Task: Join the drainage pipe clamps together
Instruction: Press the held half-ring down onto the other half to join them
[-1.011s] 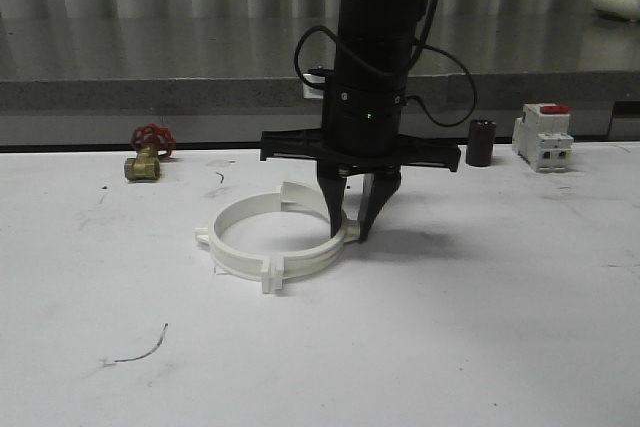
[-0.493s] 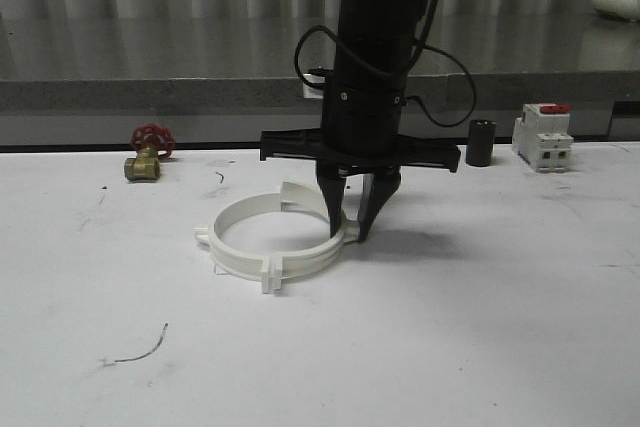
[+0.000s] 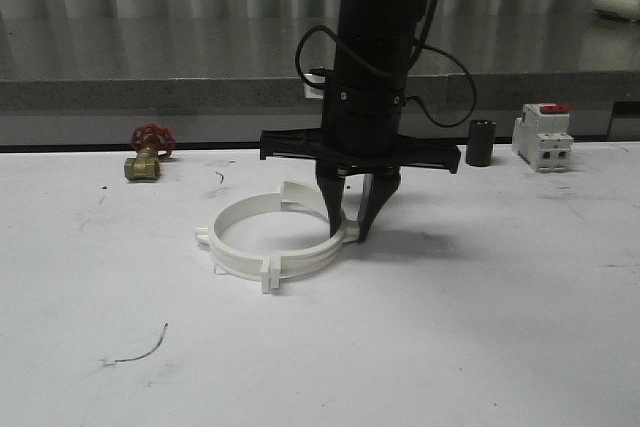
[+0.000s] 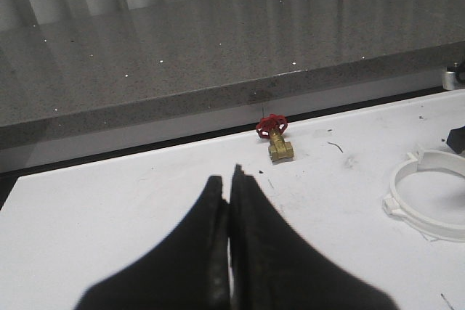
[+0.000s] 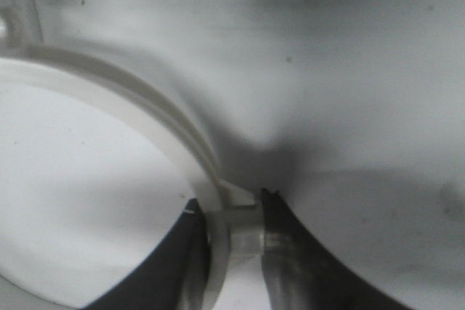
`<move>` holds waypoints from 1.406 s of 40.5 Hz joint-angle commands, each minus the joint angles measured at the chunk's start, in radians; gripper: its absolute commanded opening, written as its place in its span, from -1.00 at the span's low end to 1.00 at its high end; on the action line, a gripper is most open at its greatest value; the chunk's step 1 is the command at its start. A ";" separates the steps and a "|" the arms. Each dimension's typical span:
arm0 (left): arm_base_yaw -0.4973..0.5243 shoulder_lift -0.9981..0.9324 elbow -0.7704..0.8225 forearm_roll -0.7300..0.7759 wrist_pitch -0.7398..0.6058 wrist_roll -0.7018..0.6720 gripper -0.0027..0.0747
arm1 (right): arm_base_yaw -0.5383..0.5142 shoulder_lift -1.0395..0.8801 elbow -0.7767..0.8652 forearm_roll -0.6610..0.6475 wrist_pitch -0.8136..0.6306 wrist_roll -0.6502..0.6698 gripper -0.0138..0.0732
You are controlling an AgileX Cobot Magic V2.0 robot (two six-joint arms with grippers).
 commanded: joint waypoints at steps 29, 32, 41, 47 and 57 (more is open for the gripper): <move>0.002 0.009 -0.026 0.008 -0.075 -0.003 -0.98 | -0.002 -0.063 -0.031 0.005 -0.013 0.000 -0.18; 0.002 0.009 -0.026 0.008 -0.075 -0.003 -0.98 | -0.002 -0.063 -0.031 0.006 -0.014 0.000 -0.06; 0.002 0.009 -0.026 0.008 -0.075 -0.003 -0.98 | -0.002 -0.063 -0.031 0.007 -0.025 0.023 0.00; 0.002 0.009 -0.026 0.008 -0.075 -0.003 -0.98 | -0.002 -0.063 -0.031 0.007 -0.028 0.033 0.00; 0.002 0.009 -0.026 0.008 -0.075 -0.003 -0.98 | -0.003 -0.071 -0.031 0.006 0.003 0.033 0.00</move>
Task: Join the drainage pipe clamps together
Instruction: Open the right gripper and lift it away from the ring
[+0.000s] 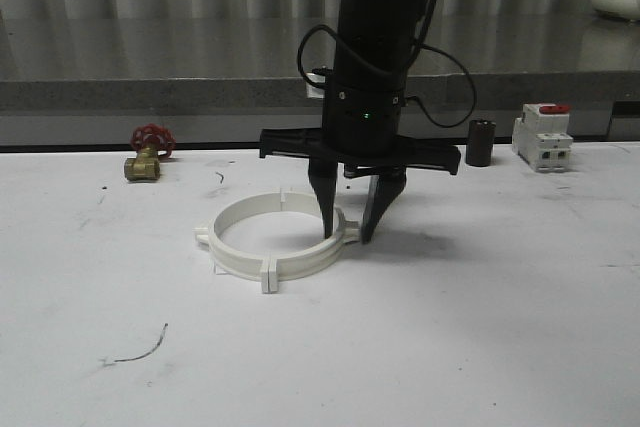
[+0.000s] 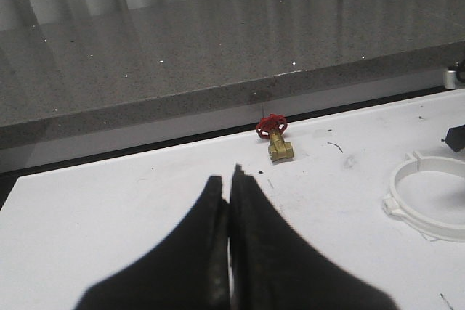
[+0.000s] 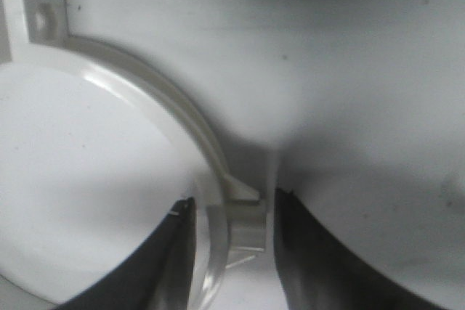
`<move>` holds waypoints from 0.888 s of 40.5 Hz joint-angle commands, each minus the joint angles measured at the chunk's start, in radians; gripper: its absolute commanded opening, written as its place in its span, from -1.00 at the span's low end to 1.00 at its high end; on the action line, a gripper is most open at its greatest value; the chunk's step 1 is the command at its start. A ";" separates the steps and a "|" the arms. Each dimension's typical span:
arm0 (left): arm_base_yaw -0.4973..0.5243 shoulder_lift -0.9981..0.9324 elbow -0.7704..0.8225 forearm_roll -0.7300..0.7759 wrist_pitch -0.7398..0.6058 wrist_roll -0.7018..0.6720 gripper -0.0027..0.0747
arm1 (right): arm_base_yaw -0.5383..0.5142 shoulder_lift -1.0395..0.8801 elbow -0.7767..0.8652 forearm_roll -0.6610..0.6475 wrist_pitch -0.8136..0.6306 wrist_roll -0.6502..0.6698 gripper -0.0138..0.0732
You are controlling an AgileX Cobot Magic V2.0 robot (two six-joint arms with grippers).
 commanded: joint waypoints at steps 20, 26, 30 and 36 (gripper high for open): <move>0.002 0.009 -0.026 0.008 -0.075 -0.003 -0.98 | -0.004 -0.197 -0.029 0.000 0.049 -0.009 -0.10; 0.002 0.009 -0.026 0.008 -0.075 -0.003 -0.98 | -0.004 -0.256 -0.029 0.000 0.074 -0.044 -0.46; 0.002 0.009 -0.026 0.008 -0.075 -0.003 -0.98 | -0.004 -0.293 -0.027 0.002 0.084 -0.076 -0.76; 0.002 0.009 -0.026 0.008 -0.075 -0.003 -0.98 | -0.004 -0.354 -0.015 0.002 0.092 -0.124 -0.95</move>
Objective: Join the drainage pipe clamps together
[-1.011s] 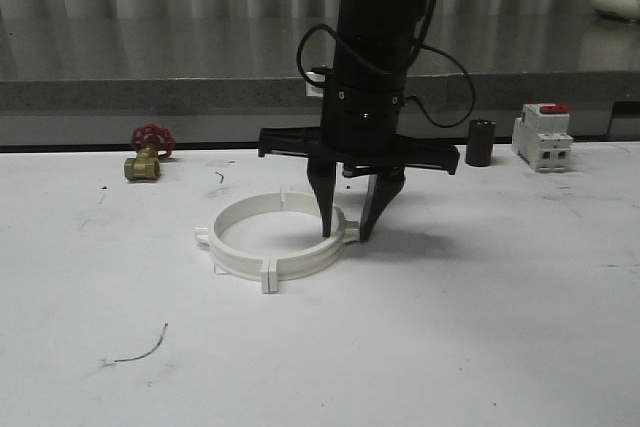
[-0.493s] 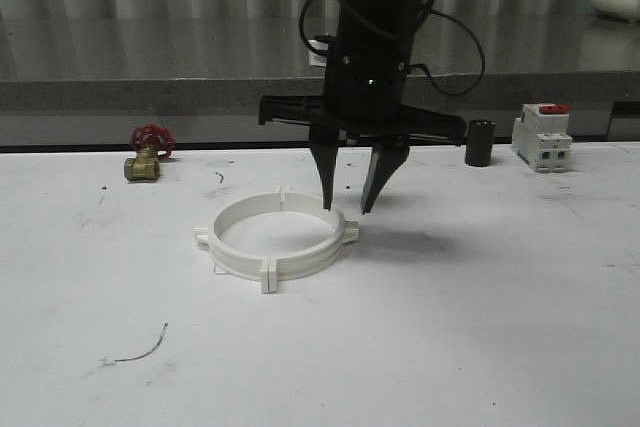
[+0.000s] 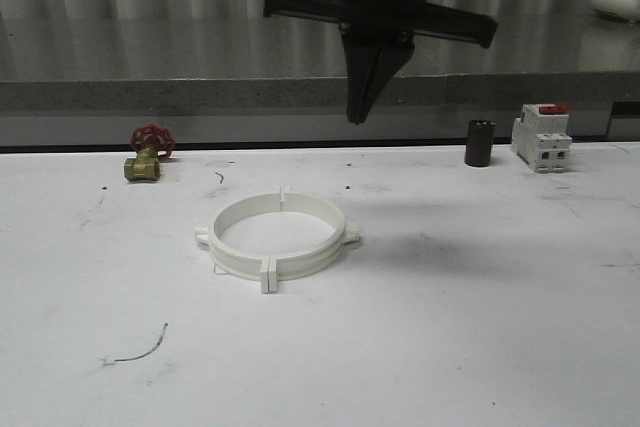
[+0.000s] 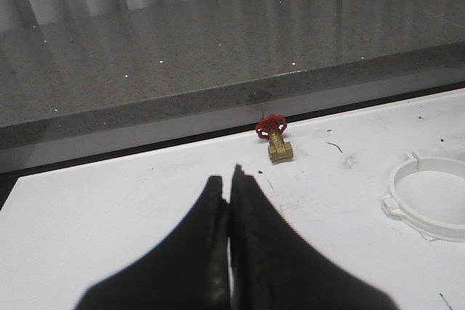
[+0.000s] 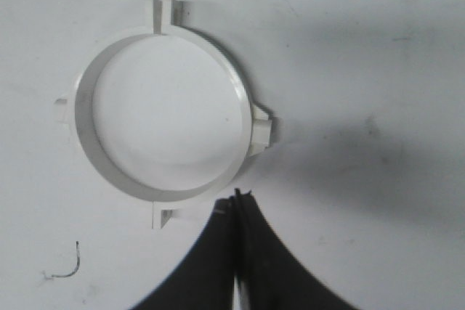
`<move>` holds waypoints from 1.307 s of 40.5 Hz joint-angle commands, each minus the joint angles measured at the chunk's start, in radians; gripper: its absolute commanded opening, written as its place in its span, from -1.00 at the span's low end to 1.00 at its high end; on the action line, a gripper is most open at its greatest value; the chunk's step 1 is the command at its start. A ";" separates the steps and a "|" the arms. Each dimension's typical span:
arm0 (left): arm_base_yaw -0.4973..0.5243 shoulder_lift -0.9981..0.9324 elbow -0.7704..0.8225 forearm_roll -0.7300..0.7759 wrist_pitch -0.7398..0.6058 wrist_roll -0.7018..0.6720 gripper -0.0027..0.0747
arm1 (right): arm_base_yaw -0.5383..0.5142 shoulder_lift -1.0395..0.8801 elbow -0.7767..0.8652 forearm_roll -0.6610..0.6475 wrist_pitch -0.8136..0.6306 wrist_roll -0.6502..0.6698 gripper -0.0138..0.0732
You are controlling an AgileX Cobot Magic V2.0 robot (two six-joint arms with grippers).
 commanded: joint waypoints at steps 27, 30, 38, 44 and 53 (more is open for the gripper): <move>0.002 0.010 -0.026 0.008 -0.075 -0.003 -0.98 | -0.261 -0.785 0.642 -0.122 -0.134 -0.215 -0.95; 0.002 0.010 -0.026 0.008 -0.075 -0.003 -0.98 | -0.277 -0.867 0.744 -0.137 -0.175 -0.215 -0.95; 0.002 0.010 -0.026 0.008 -0.075 -0.003 -0.98 | -0.275 -1.114 1.020 -0.175 -0.398 -0.249 -0.95; 0.002 0.010 -0.026 0.008 -0.075 -0.003 -0.98 | -0.275 -1.350 1.215 -0.230 -0.557 -0.290 -0.95; 0.002 0.010 -0.026 0.008 -0.075 -0.003 -0.98 | -0.275 -1.674 1.369 -0.298 -0.647 -0.291 -0.95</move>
